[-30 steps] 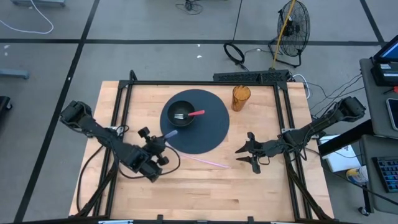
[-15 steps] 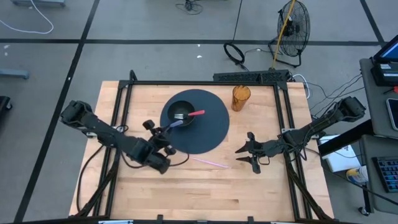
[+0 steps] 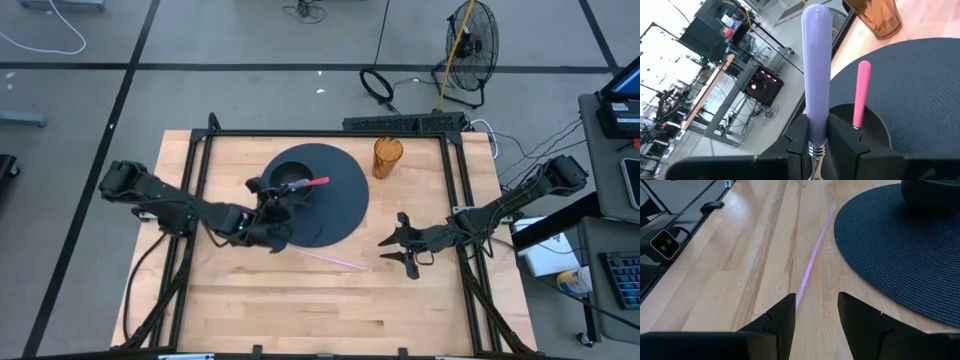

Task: Pick & Place Utensil
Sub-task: Put the blue spoon into the bowl

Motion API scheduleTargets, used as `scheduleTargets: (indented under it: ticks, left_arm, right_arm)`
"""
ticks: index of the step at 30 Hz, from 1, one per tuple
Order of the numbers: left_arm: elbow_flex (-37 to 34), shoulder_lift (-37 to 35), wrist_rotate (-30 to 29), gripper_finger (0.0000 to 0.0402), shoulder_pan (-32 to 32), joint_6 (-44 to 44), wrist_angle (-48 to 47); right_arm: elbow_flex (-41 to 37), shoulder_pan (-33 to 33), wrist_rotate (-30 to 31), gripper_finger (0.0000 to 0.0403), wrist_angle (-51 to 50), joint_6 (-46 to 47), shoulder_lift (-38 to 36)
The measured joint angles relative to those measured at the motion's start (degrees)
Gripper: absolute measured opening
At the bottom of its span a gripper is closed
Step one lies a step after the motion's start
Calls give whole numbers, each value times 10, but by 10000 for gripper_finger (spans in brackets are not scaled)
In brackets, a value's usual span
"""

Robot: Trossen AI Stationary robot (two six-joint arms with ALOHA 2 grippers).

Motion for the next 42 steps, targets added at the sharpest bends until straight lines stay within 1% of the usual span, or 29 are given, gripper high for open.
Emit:
scheduleTargets:
  ticks: [5,11,19,21,25,28,31,34,39,42]
  left_arm:
    - [0,0,22,46,24,46,39]
    - [0,1,42,62,47,76,72]
    - [-1,12,76,48,73,108,100]
    - [0,21,81,55,81,119,128]
    - [-1,42,94,67,96,143,151]
    - [-1,60,109,65,106,153,158]
    - [-1,77,116,54,114,163,170]
    - [0,89,123,50,122,166,186]
    - [0,95,136,68,134,168,194]
    - [-1,97,144,68,140,168,187]
  right_arm:
    - [0,0,0,141,0,0,0]
    - [0,0,0,141,0,-2,0]
    - [0,0,0,141,-1,-2,0]
    - [0,0,0,141,0,-2,0]
    - [0,0,0,141,0,-2,0]
    - [-3,1,0,141,5,-2,0]
    - [-11,1,0,141,5,4,0]
    - [-25,1,0,141,29,6,0]
    - [-51,1,0,141,68,7,0]
    - [-61,1,-1,141,83,9,0]
